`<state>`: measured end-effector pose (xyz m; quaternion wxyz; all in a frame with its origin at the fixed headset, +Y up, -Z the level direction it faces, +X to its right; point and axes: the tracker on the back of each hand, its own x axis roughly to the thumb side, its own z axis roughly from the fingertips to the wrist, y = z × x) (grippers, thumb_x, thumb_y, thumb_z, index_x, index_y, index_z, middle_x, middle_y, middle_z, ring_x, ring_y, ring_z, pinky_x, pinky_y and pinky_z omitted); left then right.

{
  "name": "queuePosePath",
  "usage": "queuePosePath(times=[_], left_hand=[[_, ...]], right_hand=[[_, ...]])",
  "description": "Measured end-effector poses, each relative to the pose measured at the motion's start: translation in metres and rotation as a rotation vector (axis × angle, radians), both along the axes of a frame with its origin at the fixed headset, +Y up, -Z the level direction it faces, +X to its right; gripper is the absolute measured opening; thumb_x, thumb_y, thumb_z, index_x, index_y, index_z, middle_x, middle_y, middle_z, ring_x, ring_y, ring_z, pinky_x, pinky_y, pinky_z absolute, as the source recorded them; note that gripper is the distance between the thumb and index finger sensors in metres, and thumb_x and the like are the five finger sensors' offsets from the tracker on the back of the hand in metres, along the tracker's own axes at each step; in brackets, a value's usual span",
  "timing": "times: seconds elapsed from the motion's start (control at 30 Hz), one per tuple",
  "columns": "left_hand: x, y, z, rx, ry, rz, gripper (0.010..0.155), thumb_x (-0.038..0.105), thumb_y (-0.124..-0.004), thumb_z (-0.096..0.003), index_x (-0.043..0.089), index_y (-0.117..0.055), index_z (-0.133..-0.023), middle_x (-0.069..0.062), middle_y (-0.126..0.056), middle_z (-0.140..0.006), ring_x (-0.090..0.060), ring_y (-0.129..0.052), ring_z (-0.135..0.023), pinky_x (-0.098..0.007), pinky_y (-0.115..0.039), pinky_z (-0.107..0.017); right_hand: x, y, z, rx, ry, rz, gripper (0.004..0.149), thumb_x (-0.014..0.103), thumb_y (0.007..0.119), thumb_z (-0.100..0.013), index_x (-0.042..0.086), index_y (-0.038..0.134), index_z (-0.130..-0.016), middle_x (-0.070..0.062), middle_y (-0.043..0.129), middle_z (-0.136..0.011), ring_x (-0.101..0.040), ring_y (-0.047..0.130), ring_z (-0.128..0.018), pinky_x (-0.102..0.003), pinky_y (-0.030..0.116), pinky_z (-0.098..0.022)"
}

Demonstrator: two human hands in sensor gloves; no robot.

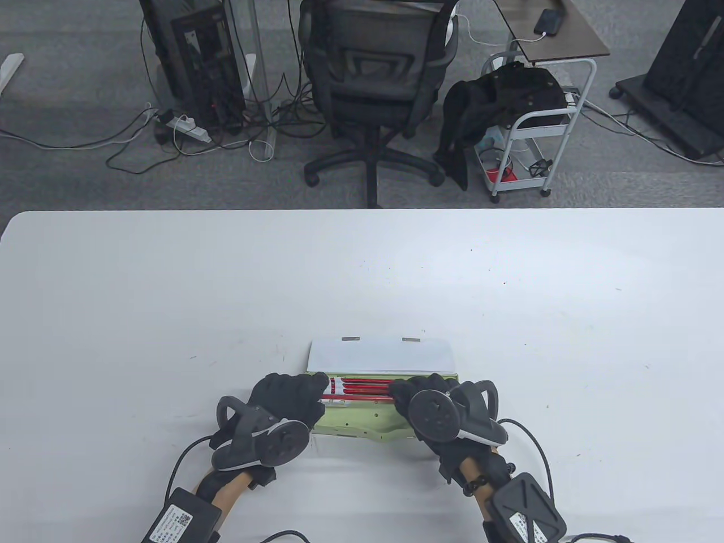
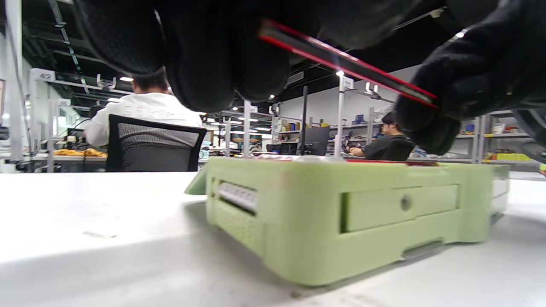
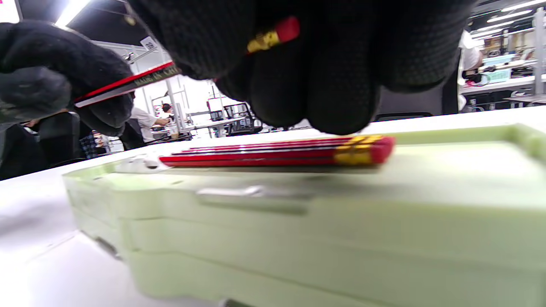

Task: Organize multifunction pencil case

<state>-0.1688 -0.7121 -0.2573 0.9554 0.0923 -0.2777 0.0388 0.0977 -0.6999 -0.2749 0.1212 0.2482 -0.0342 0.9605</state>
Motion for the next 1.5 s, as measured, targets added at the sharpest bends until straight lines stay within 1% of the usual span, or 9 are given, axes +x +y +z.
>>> queuePosePath(times=[0.13,0.27,0.4,0.47,0.6,1.0,1.23,1.37,1.5], left_hand=[[-0.016,-0.009,-0.010,-0.107,0.076,0.031,0.074,0.051,-0.064,-0.0509,0.012,-0.048,-0.112,-0.019,-0.073,-0.110,-0.045,-0.083,-0.095,-0.068,-0.068,-0.067],[-0.027,-0.018,-0.018,-0.234,0.105,0.066,0.087,0.059,-0.062,-0.0471,0.009,-0.041,-0.115,-0.025,-0.064,-0.115,-0.051,-0.074,-0.101,-0.071,-0.064,-0.068],[-0.030,-0.027,-0.023,-0.314,0.104,0.058,0.094,0.063,-0.061,-0.0446,0.007,-0.036,-0.116,-0.030,-0.058,-0.118,-0.055,-0.068,-0.103,-0.073,-0.061,-0.068],[-0.028,-0.030,-0.024,-0.351,0.105,0.034,0.095,0.064,-0.061,-0.0439,0.007,-0.036,-0.116,-0.031,-0.055,-0.119,-0.056,-0.065,-0.104,-0.073,-0.060,-0.068],[-0.024,-0.036,-0.023,-0.366,0.100,0.003,0.095,0.063,-0.061,-0.0441,0.006,-0.038,-0.115,-0.031,-0.056,-0.119,-0.056,-0.067,-0.104,-0.073,-0.061,-0.068],[-0.021,-0.038,-0.024,-0.369,0.091,-0.008,0.091,0.062,-0.062,-0.0453,0.006,-0.043,-0.115,-0.028,-0.060,-0.118,-0.054,-0.070,-0.103,-0.072,-0.062,-0.068],[-0.021,-0.038,-0.024,-0.367,0.091,-0.019,0.091,0.062,-0.062,-0.0456,0.005,-0.043,-0.115,-0.028,-0.061,-0.118,-0.054,-0.070,-0.103,-0.072,-0.062,-0.068],[-0.020,-0.039,-0.024,-0.369,0.091,-0.019,0.091,0.062,-0.062,-0.0456,0.006,-0.043,-0.115,-0.028,-0.060,-0.118,-0.055,-0.070,-0.103,-0.072,-0.062,-0.068],[-0.020,-0.038,-0.023,-0.367,0.092,-0.025,0.091,0.062,-0.062,-0.0456,0.006,-0.043,-0.115,-0.028,-0.060,-0.118,-0.055,-0.070,-0.103,-0.072,-0.062,-0.068]], right_hand=[[0.022,0.003,-0.005,-0.011,-0.071,-0.031,0.044,0.029,0.076,-0.050,0.015,0.080,-0.092,-0.014,0.090,-0.083,-0.037,0.097,-0.069,-0.054,0.083,-0.056],[0.042,0.005,-0.010,-0.052,-0.135,-0.042,0.044,0.029,0.077,-0.050,0.016,0.080,-0.092,-0.016,0.087,-0.087,-0.040,0.093,-0.073,-0.056,0.081,-0.058],[0.057,0.005,-0.014,-0.120,-0.181,-0.020,0.043,0.029,0.078,-0.049,0.019,0.083,-0.091,-0.020,0.079,-0.092,-0.044,0.086,-0.077,-0.060,0.075,-0.061],[0.060,0.004,-0.015,-0.151,-0.197,0.008,0.043,0.030,0.079,-0.049,0.020,0.084,-0.090,-0.019,0.079,-0.089,-0.043,0.085,-0.075,-0.061,0.074,-0.061],[0.061,0.002,-0.015,-0.199,-0.191,0.049,0.042,0.030,0.081,-0.047,0.021,0.086,-0.088,-0.015,0.084,-0.084,-0.040,0.088,-0.071,-0.060,0.076,-0.060],[0.042,-0.004,-0.015,-0.213,-0.131,0.161,0.042,0.026,0.083,-0.046,0.019,0.087,-0.088,-0.013,0.085,-0.085,-0.040,0.089,-0.072,-0.059,0.077,-0.061],[0.035,-0.001,-0.012,-0.177,-0.114,0.178,0.043,0.023,0.085,-0.046,0.018,0.086,-0.089,-0.011,0.087,-0.084,-0.038,0.091,-0.072,-0.057,0.079,-0.060],[0.035,-0.001,-0.013,-0.180,-0.128,0.216,0.043,0.023,0.086,-0.045,0.018,0.087,-0.088,-0.010,0.089,-0.084,-0.037,0.092,-0.071,-0.057,0.080,-0.060],[0.033,-0.002,-0.012,-0.160,-0.124,0.216,0.042,0.024,0.087,-0.045,0.018,0.088,-0.087,-0.010,0.090,-0.082,-0.036,0.093,-0.070,-0.056,0.080,-0.060]])
